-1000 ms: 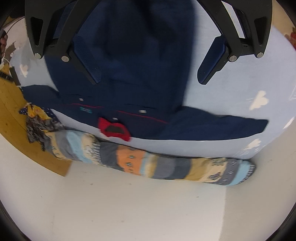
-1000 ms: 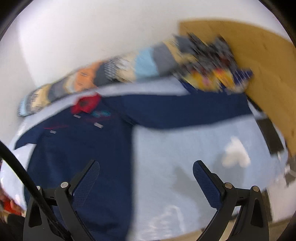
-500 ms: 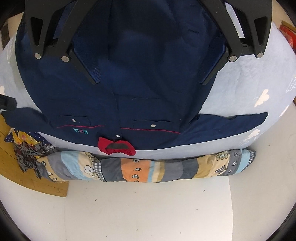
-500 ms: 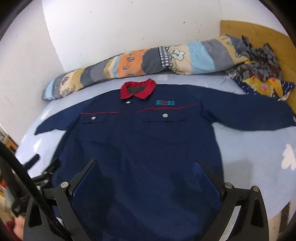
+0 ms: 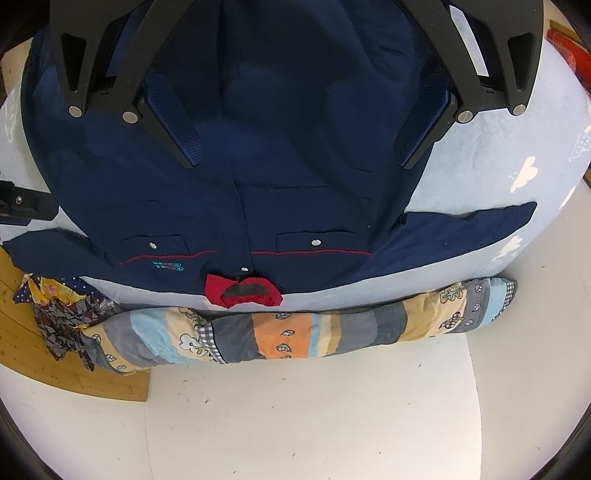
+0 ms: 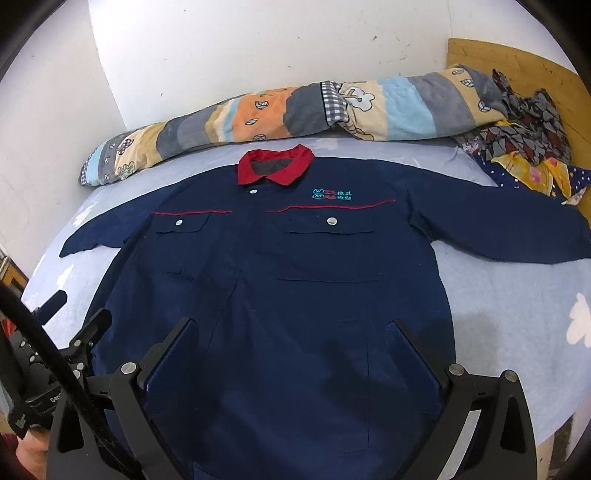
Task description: Fold large clothes
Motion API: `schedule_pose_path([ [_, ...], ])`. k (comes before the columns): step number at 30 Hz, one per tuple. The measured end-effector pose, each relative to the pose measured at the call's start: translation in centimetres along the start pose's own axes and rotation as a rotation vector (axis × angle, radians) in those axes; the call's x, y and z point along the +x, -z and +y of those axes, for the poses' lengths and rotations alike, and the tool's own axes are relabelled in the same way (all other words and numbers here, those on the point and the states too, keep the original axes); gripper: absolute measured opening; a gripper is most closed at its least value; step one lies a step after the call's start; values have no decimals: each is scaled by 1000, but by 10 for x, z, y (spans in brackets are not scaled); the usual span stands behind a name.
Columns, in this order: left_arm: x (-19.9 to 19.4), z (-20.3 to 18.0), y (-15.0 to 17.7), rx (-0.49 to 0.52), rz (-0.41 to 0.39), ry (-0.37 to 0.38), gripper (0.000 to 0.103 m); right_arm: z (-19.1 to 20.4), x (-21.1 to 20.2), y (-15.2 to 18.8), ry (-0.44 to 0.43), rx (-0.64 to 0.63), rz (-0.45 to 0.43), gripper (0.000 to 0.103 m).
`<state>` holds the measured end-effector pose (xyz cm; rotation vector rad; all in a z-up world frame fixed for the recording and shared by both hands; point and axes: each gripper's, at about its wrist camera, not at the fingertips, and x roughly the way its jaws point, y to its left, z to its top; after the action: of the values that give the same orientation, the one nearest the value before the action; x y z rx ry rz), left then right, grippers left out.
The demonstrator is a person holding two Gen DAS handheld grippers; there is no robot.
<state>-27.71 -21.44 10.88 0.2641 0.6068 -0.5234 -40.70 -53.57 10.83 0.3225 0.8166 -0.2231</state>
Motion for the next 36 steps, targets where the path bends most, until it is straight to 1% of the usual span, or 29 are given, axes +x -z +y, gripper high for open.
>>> schedule_pose_path([
  [4, -1, -3, 0, -7, 3, 0, 103, 1, 1, 3, 4, -15, -2, 103],
  [13, -2, 0, -2, -12, 9, 2, 103, -8, 3, 5, -23, 23, 13, 103],
  [19, -1, 1, -4, -10, 13, 6, 103, -12, 4, 7, -23, 39, 16, 103],
  [32, 1, 1, -2, -14, 23, -1, 103, -40, 2, 6, -37, 143, 21, 103],
  [36, 1, 1, -2, -16, 24, -2, 103, -49, -3, 4, -33, 174, 6, 103],
])
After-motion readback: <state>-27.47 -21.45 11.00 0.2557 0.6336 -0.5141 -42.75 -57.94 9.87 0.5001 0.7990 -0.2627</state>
